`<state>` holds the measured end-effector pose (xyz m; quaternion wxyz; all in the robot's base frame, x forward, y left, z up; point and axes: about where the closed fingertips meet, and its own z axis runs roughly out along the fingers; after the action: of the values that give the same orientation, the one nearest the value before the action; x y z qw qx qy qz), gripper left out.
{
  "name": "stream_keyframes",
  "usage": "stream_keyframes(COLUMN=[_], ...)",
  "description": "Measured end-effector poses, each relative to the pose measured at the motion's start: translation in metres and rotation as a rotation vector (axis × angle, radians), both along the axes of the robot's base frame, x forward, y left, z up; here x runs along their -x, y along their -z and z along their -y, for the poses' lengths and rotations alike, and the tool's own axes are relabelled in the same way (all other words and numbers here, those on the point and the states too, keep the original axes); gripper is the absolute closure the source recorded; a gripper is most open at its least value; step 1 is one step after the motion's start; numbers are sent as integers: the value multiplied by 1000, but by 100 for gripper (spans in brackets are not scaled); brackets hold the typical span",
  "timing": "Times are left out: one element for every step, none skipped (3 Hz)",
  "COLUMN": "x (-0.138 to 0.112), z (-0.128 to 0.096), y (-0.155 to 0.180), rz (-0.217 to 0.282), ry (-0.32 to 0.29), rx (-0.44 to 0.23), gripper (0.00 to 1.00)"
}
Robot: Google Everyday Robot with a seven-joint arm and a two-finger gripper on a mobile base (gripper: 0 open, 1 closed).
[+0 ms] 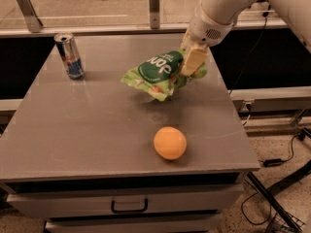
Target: Move green rice chip bag near orange
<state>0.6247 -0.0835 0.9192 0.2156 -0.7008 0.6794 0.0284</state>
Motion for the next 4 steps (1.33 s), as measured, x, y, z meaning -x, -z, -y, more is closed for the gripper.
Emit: stream_keyframes(x=[29,49,59,70], z=[-17,-33,-45,-58], y=[-5,-3,2,7], rz=[-29,-65,-99,-132], ry=[-35,-70,-91,-104], rx=[-36,-59,-73,-78], gripper=[100,100,100,99])
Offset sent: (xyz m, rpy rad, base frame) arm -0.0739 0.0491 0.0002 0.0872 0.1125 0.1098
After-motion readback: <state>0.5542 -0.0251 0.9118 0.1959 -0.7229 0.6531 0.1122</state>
